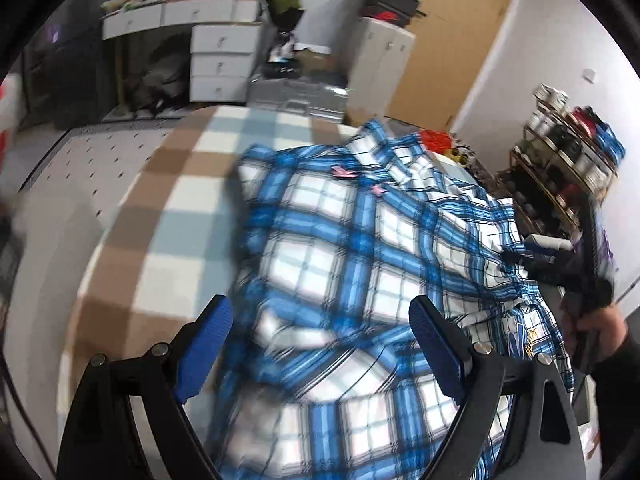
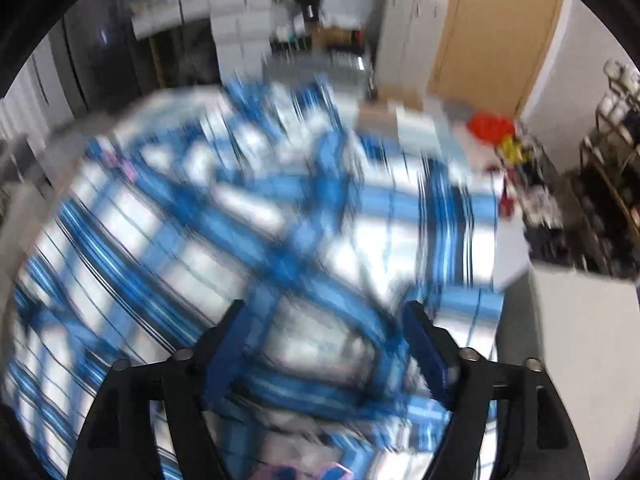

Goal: Fold large clothes

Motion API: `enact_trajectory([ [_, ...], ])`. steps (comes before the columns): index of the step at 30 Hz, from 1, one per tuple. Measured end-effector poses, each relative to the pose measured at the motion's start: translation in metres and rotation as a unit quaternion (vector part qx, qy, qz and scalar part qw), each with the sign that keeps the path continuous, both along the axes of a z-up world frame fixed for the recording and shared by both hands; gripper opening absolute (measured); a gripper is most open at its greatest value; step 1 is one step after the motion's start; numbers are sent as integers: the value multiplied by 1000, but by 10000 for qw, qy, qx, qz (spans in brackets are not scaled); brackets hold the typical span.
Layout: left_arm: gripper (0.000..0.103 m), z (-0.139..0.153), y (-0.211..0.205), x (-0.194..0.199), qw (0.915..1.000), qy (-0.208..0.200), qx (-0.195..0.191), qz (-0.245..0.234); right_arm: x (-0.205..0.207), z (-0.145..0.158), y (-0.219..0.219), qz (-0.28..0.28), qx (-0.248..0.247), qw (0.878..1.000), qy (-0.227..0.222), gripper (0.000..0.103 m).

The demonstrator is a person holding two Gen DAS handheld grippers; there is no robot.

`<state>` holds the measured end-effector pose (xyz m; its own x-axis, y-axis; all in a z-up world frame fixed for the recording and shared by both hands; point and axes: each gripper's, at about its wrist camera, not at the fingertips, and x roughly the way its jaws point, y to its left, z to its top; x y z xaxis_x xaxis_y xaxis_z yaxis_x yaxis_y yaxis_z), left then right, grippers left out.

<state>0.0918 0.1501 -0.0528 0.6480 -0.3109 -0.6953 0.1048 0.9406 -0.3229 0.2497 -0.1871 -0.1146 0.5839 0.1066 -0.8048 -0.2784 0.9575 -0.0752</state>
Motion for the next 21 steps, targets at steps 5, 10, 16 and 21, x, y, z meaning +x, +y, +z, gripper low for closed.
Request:
enact_trajectory([
  [5, 87, -31, -9, 46, 9964, 770, -357, 81, 27, -1, 39, 79, 7, 9996, 259, 98],
  [10, 87, -65, -12, 70, 9908, 1278, 183, 410, 58, -44, 52, -277, -578, 9952, 738, 98],
  [16, 86, -75, 1, 79, 9864, 1291, 643, 785, 67, -64, 23, -655, -26, 9920, 1080, 99],
  [21, 86, -44, 14, 70, 9959, 484, 81, 754, 39, -30, -5, -481, 619, 9950, 619, 100],
])
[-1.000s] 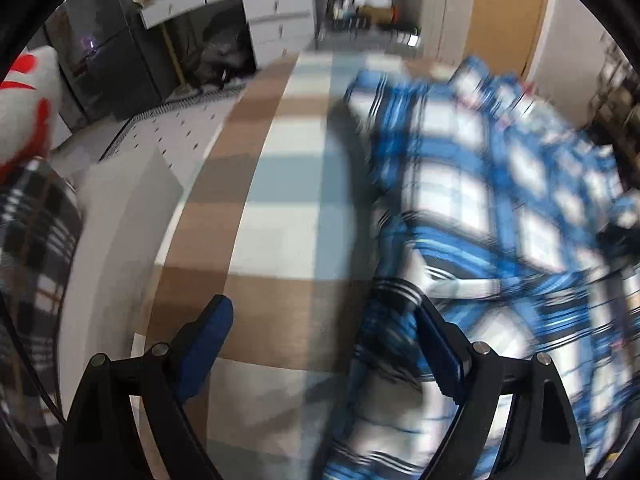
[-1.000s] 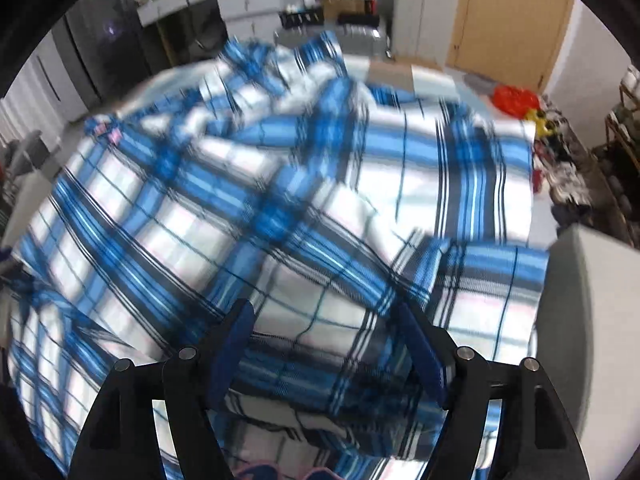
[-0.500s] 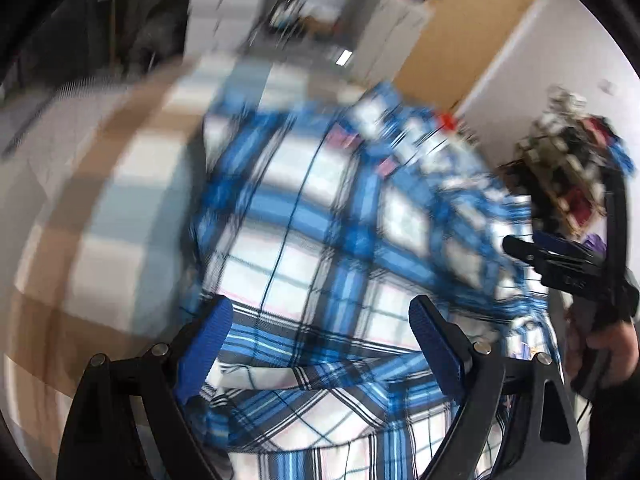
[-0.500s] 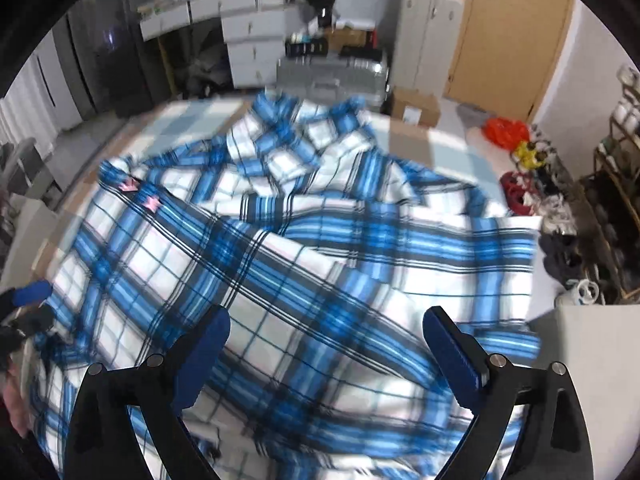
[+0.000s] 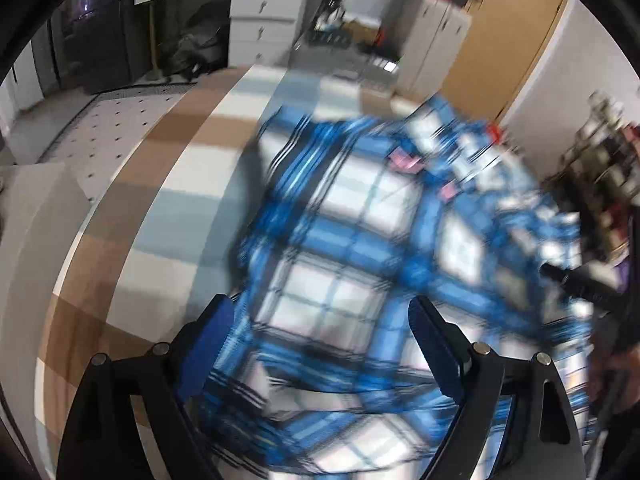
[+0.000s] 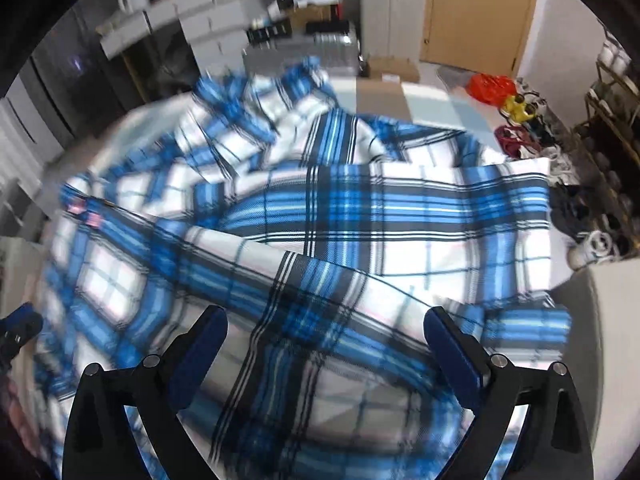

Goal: Fold large clothes

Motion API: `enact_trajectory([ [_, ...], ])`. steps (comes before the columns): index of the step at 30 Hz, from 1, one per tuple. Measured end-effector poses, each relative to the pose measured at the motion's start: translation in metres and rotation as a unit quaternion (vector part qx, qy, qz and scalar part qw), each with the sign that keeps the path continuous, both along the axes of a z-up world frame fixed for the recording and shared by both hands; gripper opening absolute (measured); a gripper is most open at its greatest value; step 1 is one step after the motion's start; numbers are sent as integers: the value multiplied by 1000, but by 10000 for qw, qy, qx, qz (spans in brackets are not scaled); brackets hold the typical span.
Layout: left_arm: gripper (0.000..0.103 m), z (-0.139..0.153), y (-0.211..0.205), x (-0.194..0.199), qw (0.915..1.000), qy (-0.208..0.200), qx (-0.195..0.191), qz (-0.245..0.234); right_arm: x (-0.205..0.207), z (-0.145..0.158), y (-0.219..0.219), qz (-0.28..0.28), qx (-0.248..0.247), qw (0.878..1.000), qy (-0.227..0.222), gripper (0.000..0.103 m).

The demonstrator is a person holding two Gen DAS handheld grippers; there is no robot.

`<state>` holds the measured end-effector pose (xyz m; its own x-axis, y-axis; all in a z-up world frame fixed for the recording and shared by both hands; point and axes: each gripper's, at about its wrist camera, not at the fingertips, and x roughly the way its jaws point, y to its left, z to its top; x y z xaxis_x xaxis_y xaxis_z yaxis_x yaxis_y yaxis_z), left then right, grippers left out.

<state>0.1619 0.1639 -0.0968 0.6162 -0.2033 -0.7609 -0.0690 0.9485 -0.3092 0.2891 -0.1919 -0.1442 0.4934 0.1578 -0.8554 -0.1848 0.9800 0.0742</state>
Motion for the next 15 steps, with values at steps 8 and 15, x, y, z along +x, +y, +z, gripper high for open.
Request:
enact_trajectory([
  [8, 86, -19, -17, 24, 9966, -5, -632, -523, -21, -21, -35, 16, 606, 9956, 712, 101],
  [15, 86, -49, -11, 40, 9984, 420, -194, -317, -29, -14, 24, 456, -743, 9951, 466, 100],
])
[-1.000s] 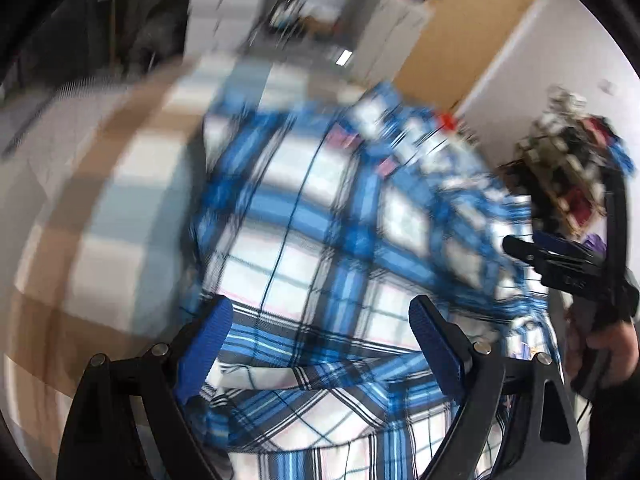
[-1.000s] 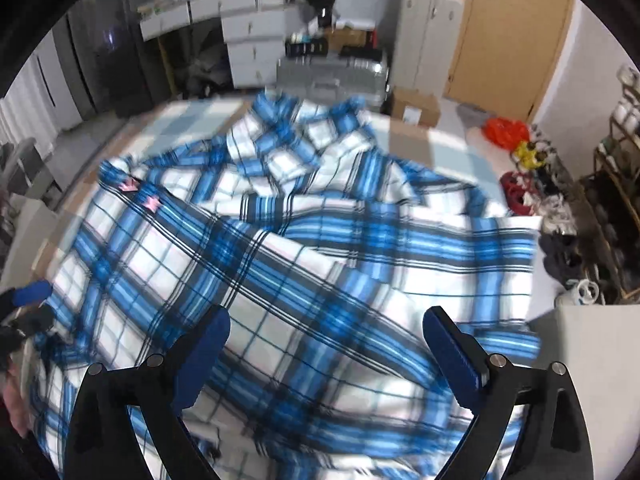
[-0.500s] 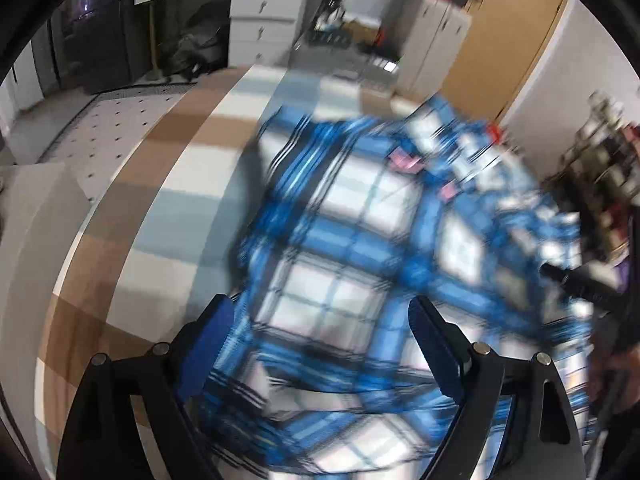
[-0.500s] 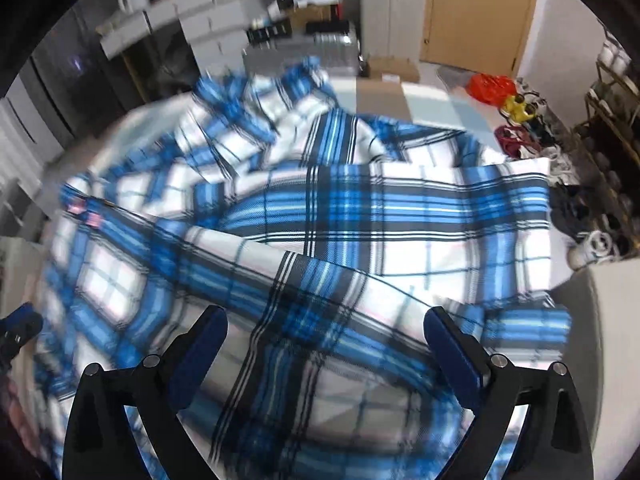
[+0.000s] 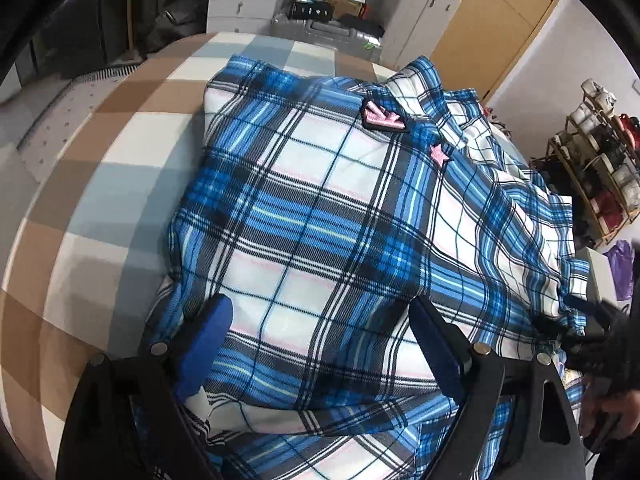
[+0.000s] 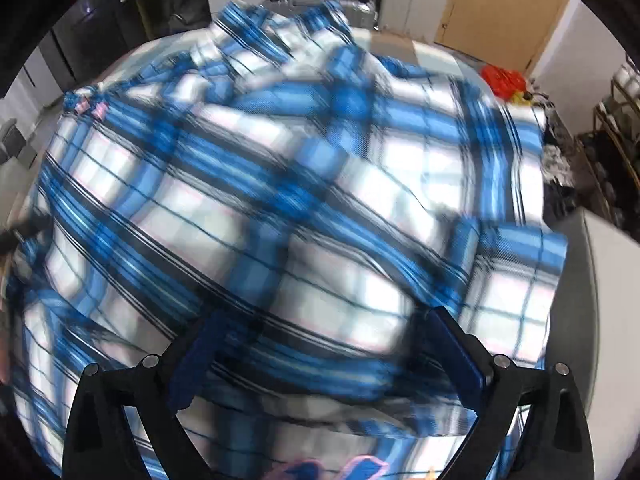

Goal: Fold large clothes

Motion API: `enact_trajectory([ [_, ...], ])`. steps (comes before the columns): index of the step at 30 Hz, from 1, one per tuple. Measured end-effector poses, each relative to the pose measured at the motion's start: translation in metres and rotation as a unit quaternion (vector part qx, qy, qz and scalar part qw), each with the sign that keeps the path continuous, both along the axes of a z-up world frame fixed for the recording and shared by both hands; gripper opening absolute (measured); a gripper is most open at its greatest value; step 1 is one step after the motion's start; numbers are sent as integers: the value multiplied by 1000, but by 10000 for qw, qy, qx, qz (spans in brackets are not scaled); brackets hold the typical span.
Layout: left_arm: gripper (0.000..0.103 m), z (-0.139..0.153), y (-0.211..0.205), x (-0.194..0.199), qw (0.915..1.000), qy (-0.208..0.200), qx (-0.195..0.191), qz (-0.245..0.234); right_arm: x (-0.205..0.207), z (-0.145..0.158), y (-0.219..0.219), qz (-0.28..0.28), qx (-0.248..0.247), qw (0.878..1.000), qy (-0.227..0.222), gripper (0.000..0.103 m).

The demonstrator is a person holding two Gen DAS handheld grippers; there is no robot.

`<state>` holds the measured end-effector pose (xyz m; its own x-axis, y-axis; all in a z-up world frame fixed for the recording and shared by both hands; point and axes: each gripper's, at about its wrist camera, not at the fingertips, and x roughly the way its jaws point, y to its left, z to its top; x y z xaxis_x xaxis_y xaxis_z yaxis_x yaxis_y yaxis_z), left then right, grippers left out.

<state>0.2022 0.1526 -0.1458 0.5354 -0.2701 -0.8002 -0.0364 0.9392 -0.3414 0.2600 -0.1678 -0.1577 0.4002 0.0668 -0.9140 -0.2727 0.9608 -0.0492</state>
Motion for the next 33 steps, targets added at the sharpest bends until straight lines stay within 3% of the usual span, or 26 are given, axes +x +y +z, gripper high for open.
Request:
enact_trajectory([
  [4, 86, 1, 16, 0, 9997, 84, -229, 81, 19, 40, 57, 362, 515, 9975, -324, 101],
  [9, 86, -5, 35, -1, 9991, 99, -285, 288, 50, 46, 132, 722, 769, 9938, -343, 96],
  [10, 86, -7, 41, 1, 9990, 124, -309, 290, 56, 43, 143, 719, 854, 9933, -293, 89],
  [11, 86, -7, 44, 3, 9990, 144, -290, 321, 63, 36, 156, 692, 934, 9930, -223, 68],
  [12, 86, -9, 49, 4, 9989, 161, -285, 349, 69, 29, 162, 659, 920, 9935, -129, 52],
  [13, 86, -12, 54, 4, 9987, 191, -298, 380, 74, 20, 171, 623, 821, 9947, 11, 52],
  [15, 87, -12, 60, 6, 9985, 179, -364, 379, 80, -7, 178, 530, 493, 9972, 190, 53],
  [18, 87, -14, 68, 7, 9980, 166, -444, 409, 81, -13, 178, 486, 445, 9978, -59, 53],
  [21, 87, -6, 67, 14, 9980, 135, -441, 442, 82, -9, 170, 479, 634, 9967, 163, 53],
  [23, 87, -1, 61, 7, 9980, 134, -456, 420, 72, 4, 148, 406, 1091, 9931, 140, 53],
  [27, 87, 16, 48, -12, 9987, -33, -366, 340, 26, 38, 90, 194, 1773, 9835, -315, 76],
  [33, 87, 54, 27, -50, 9984, -539, -143, 85, -72, 62, 4, -457, 2387, 9660, -885, 93],
])
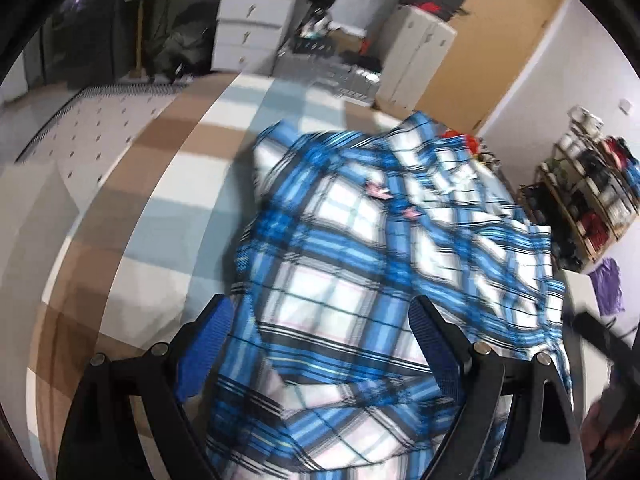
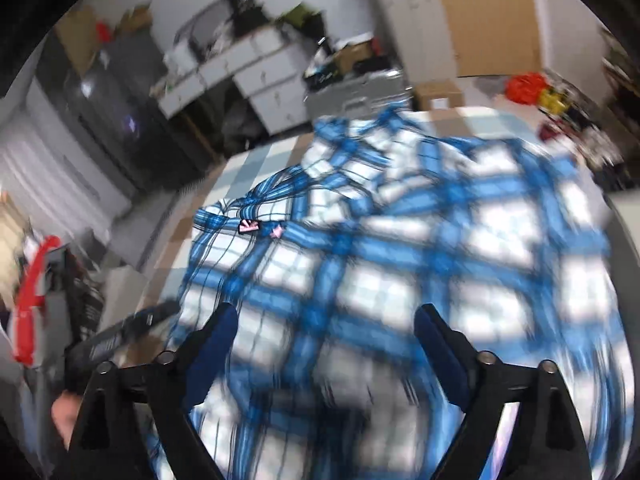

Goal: Fold large clothes

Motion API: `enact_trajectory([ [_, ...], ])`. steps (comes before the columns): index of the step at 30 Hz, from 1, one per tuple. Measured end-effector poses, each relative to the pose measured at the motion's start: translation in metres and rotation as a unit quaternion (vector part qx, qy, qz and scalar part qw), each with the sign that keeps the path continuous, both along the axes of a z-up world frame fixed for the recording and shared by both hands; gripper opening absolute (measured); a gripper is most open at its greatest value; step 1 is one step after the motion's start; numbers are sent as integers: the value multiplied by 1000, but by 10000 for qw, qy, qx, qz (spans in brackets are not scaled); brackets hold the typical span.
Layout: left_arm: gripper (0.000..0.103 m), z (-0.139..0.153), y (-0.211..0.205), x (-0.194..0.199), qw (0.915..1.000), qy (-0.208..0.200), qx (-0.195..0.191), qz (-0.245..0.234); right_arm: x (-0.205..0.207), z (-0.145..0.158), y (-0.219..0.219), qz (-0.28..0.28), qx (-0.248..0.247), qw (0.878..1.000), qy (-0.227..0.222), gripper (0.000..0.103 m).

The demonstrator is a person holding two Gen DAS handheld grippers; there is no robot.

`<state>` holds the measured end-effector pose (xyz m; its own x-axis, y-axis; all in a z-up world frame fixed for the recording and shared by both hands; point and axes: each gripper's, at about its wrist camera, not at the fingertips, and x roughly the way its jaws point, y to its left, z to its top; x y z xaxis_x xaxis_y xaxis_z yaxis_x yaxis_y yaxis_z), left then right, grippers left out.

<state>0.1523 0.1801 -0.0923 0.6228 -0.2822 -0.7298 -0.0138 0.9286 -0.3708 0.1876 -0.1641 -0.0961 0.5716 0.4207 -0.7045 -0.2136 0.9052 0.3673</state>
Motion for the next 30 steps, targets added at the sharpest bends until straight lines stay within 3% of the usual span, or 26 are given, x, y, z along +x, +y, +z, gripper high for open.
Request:
enact_trajectory([
  [3, 87, 23, -3, -15, 9986, -479, -156, -158, -57, 0, -30, -253, 553, 9980, -159, 101],
  [6, 87, 51, 0, -33, 9947, -995, -260, 88, -104, -4, -50, -372, 1318, 9901, -317, 103],
  [8, 89, 67, 0, -36, 9927, -1128, -387, 158, -118, -3, -51, -363, 1477, 9881, -252, 103],
  [11, 102, 89, -12, -23, 9949, -952, -320, -1, -137, 2, -53, -267, 1600, 9859, -421, 103],
  [16, 102, 112, -66, 31, 9944, -364, 291, -951, -137, 0, -56, -174, 1573, 9869, -323, 103],
  [20, 102, 113, -100, 91, 9927, 103, 450, -1113, -138, 2, -58, -26, 1648, 9857, -353, 103],
  [23, 102, 96, -115, 139, 9929, 378, 445, -1040, -142, 5, -60, -4, 1494, 9874, -518, 103],
  [28, 102, 41, -128, 218, 9910, 1178, 351, -537, -140, 6, -65, -156, 625, 9946, -817, 103],
  [30, 102, 24, -131, 239, 9906, 1201, 483, -438, -136, 1, -71, -198, 543, 9955, -745, 103],
])
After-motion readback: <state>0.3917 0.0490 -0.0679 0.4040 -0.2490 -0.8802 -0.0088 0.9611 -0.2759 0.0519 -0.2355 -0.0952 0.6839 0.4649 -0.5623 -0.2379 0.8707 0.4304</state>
